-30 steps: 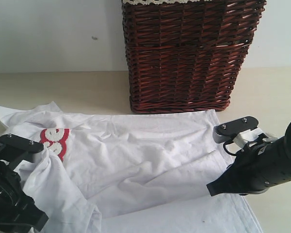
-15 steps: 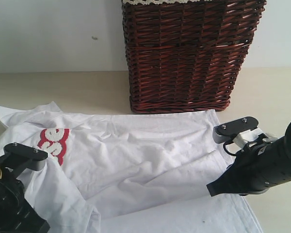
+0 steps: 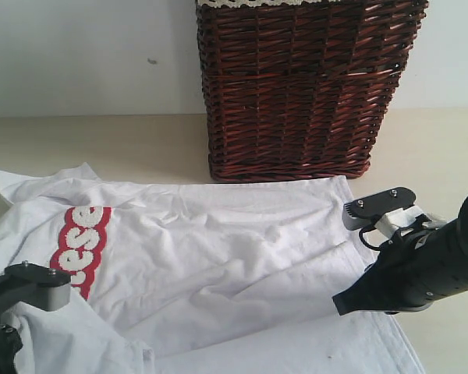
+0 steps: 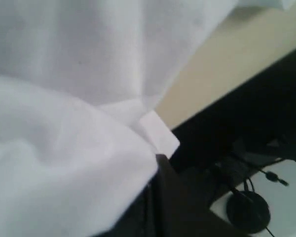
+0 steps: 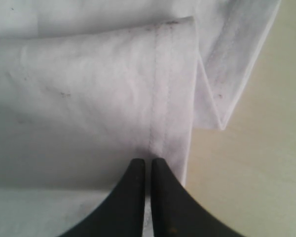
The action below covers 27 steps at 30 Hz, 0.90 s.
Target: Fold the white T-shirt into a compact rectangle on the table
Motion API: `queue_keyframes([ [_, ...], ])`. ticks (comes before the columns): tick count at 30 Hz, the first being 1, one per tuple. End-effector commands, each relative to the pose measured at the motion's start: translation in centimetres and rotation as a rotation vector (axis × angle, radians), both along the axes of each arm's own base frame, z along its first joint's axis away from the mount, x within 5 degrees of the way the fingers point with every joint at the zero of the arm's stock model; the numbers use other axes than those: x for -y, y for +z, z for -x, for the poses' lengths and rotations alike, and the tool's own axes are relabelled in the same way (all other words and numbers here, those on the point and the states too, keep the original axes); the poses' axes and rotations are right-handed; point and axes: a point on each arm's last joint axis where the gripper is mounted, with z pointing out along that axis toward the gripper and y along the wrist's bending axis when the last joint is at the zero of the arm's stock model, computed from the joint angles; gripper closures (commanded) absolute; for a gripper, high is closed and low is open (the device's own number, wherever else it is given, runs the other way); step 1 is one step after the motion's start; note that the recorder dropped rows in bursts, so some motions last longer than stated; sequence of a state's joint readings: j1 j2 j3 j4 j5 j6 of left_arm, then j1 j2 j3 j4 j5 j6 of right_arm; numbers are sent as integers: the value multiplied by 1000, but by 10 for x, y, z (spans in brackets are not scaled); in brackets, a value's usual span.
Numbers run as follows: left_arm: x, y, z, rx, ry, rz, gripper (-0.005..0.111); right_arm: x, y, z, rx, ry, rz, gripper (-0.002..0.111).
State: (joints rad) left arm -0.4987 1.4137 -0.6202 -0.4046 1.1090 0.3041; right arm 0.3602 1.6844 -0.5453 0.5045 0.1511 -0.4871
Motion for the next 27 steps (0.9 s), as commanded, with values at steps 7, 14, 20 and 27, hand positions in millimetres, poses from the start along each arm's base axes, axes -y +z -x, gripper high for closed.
queue_keyframes([
  [7, 0, 59, 18, 131, -18, 192, 107, 2, 2, 0, 7, -4, -1, 101],
  [14, 1, 51, 40, 46, 27, 268, 107, 2, 2, 0, 4, -3, -2, 101],
  [20, 3, 31, 71, -78, -10, 271, 107, 2, 2, 0, 4, -3, -2, 101],
  [27, 7, 31, 97, -120, -94, 304, 107, 2, 2, 0, 4, -3, -2, 101],
])
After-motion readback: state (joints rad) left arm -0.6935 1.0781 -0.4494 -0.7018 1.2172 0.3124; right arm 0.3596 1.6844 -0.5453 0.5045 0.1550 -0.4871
